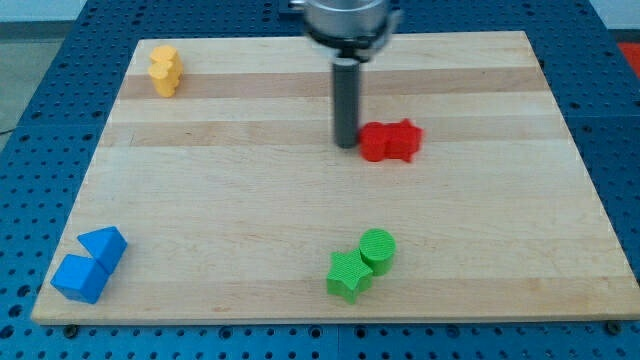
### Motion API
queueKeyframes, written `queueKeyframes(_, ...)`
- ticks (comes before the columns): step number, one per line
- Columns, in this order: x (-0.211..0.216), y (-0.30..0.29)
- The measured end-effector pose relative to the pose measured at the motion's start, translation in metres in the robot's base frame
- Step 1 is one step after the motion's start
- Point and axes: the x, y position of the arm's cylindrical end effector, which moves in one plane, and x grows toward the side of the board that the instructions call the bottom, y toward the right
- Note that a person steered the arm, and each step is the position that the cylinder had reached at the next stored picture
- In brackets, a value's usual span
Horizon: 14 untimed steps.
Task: Slide the red circle below the red star
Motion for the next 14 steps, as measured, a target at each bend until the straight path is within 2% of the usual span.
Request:
queueKeyframes(1,0.001,0.035)
queueKeyframes(2,0.006,0.005)
queueKeyframes(5,0.096,0.013)
queueKeyframes(6,0.101,0.037)
queueKeyframes(8,0.046,0.053)
queueKeyframes(10,0.029,0.025)
queueKeyframes(11,0.004,0.026)
queueKeyframes(13,0.001,0.027)
queueKeyframes(14,0.003,-0.016)
